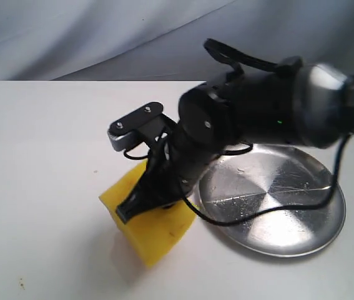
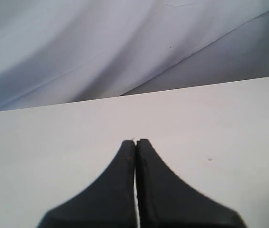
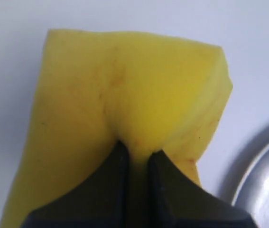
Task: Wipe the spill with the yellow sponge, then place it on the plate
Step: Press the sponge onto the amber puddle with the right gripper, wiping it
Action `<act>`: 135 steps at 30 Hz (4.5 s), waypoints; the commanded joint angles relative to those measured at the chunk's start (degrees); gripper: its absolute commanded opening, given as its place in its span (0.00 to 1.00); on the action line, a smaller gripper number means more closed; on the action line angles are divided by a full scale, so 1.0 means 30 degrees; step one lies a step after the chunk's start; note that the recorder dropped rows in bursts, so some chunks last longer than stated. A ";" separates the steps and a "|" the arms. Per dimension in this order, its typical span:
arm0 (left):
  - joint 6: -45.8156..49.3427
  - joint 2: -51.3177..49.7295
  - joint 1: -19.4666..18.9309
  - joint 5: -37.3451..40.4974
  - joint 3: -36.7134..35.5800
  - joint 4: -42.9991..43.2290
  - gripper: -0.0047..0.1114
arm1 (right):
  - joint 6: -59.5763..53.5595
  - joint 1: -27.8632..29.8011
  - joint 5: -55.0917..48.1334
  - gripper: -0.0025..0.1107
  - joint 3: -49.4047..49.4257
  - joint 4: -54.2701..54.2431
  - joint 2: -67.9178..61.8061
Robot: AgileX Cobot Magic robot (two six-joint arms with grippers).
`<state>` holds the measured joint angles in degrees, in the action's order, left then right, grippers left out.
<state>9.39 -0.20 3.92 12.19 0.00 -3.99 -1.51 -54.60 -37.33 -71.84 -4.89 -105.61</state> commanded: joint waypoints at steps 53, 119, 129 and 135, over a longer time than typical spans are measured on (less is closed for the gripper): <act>-0.0079 0.0065 0.0011 -0.0140 0.0000 0.0016 0.04 | -0.0337 0.0891 -0.2596 0.02 -0.0354 0.0565 -0.4614; -0.0079 0.0065 0.0011 -0.0140 0.0000 0.0016 0.04 | 0.1531 -0.0634 -0.6582 0.02 -0.8955 0.1982 -0.9058; -0.0079 0.0065 0.0011 -0.0140 0.0000 0.0016 0.04 | 0.2242 0.0698 -1.0878 0.02 -2.1861 0.2183 -1.5163; -0.0079 0.0065 0.0011 -0.0140 0.0000 0.0016 0.04 | 0.2143 0.1031 -1.0878 0.02 -2.2081 -0.1117 -1.4871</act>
<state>9.39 -0.20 3.92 12.19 0.00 -3.99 5.53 -51.68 -72.30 -137.77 -6.20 -149.28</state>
